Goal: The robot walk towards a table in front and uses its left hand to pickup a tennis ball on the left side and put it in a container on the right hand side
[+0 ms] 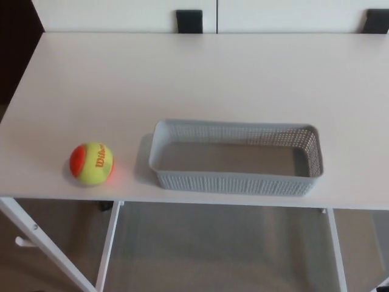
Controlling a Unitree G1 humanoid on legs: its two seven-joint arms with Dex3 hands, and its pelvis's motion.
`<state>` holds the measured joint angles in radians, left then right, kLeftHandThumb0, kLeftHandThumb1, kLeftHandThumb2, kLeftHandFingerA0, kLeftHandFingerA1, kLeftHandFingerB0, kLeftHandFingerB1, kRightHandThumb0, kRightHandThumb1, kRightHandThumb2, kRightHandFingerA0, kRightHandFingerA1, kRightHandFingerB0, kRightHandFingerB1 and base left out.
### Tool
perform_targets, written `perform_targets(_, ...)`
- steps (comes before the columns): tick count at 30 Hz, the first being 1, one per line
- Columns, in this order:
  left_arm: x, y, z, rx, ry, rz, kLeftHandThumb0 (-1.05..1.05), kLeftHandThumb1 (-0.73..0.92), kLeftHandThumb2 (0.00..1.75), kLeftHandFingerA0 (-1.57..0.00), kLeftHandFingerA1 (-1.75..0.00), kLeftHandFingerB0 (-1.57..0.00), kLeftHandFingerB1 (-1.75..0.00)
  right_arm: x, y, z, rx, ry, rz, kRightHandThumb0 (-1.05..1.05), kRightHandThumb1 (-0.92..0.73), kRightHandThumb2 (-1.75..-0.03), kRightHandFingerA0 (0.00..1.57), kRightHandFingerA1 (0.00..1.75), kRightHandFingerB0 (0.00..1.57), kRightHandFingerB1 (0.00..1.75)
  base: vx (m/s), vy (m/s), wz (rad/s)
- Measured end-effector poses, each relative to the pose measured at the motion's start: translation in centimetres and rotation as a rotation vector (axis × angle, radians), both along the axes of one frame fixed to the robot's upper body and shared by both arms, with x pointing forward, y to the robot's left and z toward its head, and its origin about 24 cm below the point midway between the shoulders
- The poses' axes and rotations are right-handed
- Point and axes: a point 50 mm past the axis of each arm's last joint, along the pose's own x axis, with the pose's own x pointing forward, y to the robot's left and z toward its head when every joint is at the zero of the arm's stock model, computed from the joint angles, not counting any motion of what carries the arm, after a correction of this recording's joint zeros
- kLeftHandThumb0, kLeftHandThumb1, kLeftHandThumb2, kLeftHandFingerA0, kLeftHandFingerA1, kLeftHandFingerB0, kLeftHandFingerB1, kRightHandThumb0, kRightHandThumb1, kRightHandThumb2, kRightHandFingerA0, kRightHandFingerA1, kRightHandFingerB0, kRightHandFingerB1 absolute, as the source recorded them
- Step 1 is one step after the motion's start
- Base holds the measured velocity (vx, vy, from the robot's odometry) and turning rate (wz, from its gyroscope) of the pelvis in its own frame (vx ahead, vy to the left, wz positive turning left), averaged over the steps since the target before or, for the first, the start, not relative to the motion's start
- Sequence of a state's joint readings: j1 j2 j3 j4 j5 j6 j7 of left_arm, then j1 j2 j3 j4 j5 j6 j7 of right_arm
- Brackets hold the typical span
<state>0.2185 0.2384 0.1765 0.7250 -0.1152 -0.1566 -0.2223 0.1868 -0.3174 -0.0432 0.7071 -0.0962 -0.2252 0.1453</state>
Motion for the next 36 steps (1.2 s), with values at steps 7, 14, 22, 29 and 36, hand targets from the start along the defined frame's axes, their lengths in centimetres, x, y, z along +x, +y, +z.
perform_targets(7, 0.2, 0.4, 0.2, 0.003, 0.000, 0.001, 0.13, 0.43, 0.64, -0.55, -0.85, -0.45, -0.67, 0.6, 0.2, 0.0, 0.003, -0.008, 0.006, 0.01, -0.43, -0.86, 0.25, 0.57, 0.27, 0.55, 0.02, 0.195, 0.04)
perform_targets(14, 0.1, 0.8, -0.2, 0.001, 0.028, 0.002, 0.11, 0.42, 0.65, -0.55, -0.83, -0.45, -0.65, 0.5, 0.2, 0.1, 0.003, -0.008, 0.005, 0.00, -0.44, -0.87, 0.25, 0.57, 0.26, 0.55, 0.03, -0.002, 0.07)
perform_targets(22, -0.1, 0.2, -0.5, -0.015, 0.043, -0.020, 0.13, 0.38, 0.64, -0.55, -0.86, -0.46, -0.68, -0.9, -0.2, 0.1, -0.009, 0.015, -0.002, -0.01, -0.46, -0.88, 0.23, 0.56, 0.26, 0.54, 0.00, 0.000, 0.00)
perform_targets(29, 0.1, -0.1, -0.6, -0.018, 0.049, -0.045, 0.13, 0.39, 0.61, -0.56, -0.82, -0.46, -0.66, -1.1, -0.2, 0.3, -0.022, 0.018, 0.007, 0.00, -0.46, -0.88, 0.22, 0.55, 0.27, 0.55, 0.00, 0.000, 0.00)
perform_targets(36, 0.2, -0.4, -0.4, -0.012, 0.035, -0.079, -0.08, 0.31, 0.51, -0.49, -0.72, -0.45, -0.61, -1.1, -0.2, 0.5, -0.025, 0.021, 0.005, 0.00, -0.47, -0.88, 0.22, 0.54, 0.26, 0.54, 0.00, 0.000, 0.00)
